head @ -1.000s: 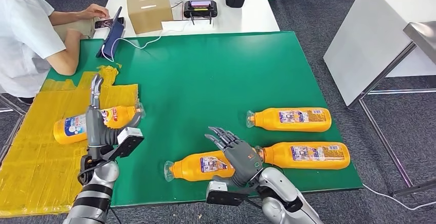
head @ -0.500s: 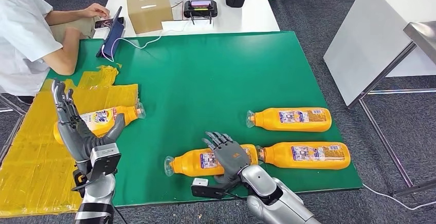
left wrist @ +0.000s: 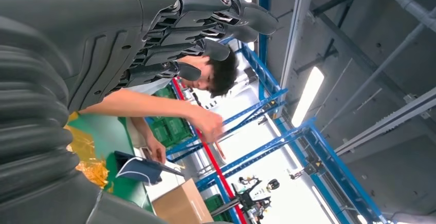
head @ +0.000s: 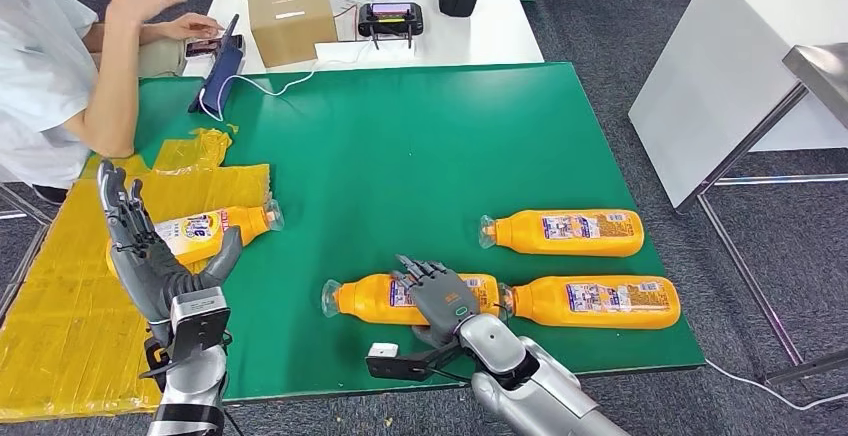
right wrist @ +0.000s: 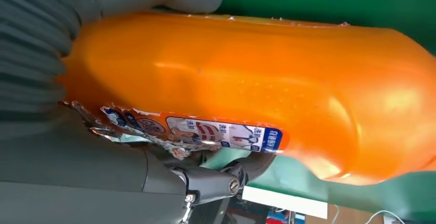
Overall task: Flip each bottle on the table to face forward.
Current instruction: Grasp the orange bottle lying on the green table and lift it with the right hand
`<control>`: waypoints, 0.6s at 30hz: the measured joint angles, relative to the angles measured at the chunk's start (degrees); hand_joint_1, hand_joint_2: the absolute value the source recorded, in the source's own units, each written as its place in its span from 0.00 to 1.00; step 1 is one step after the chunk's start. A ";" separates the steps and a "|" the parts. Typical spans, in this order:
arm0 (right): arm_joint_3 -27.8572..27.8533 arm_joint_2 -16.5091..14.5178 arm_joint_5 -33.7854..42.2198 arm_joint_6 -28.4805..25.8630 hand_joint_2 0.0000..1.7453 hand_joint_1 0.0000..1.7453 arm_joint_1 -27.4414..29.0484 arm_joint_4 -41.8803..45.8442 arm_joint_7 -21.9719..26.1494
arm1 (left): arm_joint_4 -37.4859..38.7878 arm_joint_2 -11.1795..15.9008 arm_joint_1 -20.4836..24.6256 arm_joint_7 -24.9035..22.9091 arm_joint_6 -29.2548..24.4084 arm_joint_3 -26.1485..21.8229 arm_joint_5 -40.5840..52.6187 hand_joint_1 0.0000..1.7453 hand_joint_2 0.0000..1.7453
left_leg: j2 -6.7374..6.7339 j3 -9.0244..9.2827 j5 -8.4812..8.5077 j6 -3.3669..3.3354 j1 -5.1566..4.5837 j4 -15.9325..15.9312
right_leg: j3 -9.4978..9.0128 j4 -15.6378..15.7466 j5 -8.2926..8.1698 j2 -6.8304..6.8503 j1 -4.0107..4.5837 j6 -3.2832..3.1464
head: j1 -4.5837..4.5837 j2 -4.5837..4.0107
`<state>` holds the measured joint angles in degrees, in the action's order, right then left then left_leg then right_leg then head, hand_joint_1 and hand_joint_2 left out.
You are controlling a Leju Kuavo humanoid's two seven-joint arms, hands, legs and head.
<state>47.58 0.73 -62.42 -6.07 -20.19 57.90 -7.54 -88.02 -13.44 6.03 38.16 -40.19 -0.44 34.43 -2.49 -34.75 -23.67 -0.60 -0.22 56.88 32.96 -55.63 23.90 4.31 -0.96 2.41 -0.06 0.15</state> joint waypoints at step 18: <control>-3.34 -0.27 7.92 -4.50 1.00 1.00 1.80 2.96 2.81 | -0.27 0.01 -0.83 -0.52 0.00 1.69 -0.85 0.00 1.00 | 0.02 -0.07 -0.01 0.00 0.00 0.00 | 0.06 0.00 0.00 0.01 -0.01 0.01 | 0.00 0.00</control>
<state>44.24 0.45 -54.51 -10.57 -18.40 60.86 -4.73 -88.29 -13.43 5.20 37.64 -40.19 1.25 33.59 -2.47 -34.82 -23.68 -0.60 -0.23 56.88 33.03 -55.63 23.91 4.32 -0.97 2.42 -0.06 0.15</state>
